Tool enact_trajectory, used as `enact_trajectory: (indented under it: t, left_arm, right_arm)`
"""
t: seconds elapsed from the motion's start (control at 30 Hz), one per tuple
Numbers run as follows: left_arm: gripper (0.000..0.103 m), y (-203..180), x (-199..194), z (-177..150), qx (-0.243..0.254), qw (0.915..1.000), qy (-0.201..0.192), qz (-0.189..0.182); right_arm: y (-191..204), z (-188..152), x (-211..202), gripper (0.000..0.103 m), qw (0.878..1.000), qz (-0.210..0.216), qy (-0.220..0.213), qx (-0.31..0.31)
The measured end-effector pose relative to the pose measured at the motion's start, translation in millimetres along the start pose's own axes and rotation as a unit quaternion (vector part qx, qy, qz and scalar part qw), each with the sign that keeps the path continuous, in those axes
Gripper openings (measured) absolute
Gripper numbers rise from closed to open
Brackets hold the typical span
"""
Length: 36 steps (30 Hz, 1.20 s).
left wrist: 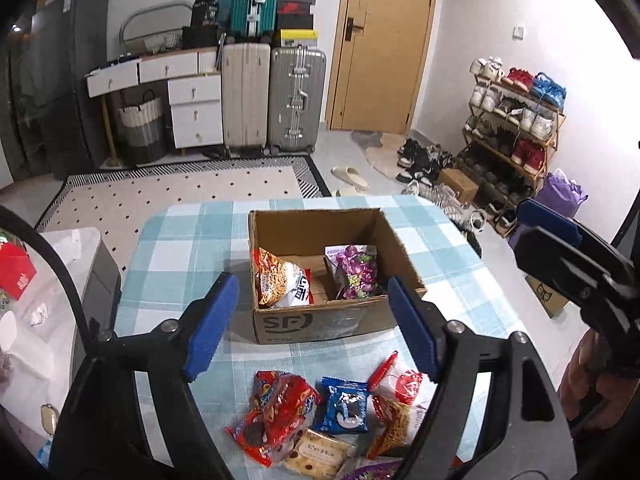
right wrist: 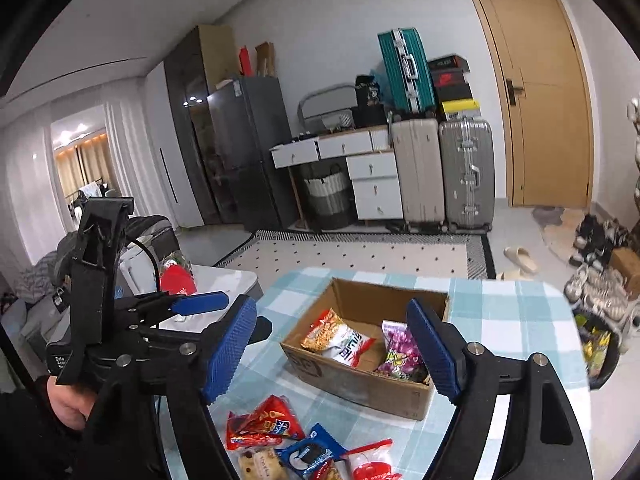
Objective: Organize snacks
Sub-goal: 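Withdraw both tools from the box back toward the snack pile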
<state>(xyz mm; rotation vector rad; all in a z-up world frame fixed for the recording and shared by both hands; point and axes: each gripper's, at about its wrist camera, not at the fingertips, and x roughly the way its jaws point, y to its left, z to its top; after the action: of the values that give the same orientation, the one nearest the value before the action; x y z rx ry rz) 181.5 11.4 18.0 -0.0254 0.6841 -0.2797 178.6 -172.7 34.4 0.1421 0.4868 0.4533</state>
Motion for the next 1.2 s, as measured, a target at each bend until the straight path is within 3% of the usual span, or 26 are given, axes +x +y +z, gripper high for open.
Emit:
enact_trajectory:
  t: [0.27,0.5,0.7,0.83,0.93,1.2]
  left_arm:
    - [0.081,-14,-59,-15,0.01,0.9993,-0.035,0.002]
    - [0.084,-29,-100,-36,0.013,0.9983,-0.055,-0.01]
    - [0.086,-36,-129,-70,0.011,0.9956,-0.093,0.001]
    - [0.089,-35,-134,-96,0.002,0.9954,-0.096,0.006]
    - [0.102,-36,-131,-115,-0.004,0.9958,-0.091,0.011]
    - [0.102,-32,-113,-156,-0.002,0.9975,-0.069,0.019]
  right_arm:
    - [32,5,-56,0.096,0.999,0.013,-0.037,-0.014]
    - [49,-6,-97,0.099,0.998,0.021,-0.053,-0.013]
    - [53,-23,-120,0.102,0.997,0.009,-0.064,-0.032]
    - [54,-42,-131,0.102,0.997,0.006,-0.065,-0.046]
    - [52,-56,-133,0.102,0.997,0.01,-0.061,-0.04]
    - [38,-96,-131,0.102,0.999,0.006,-0.049,-0.007]
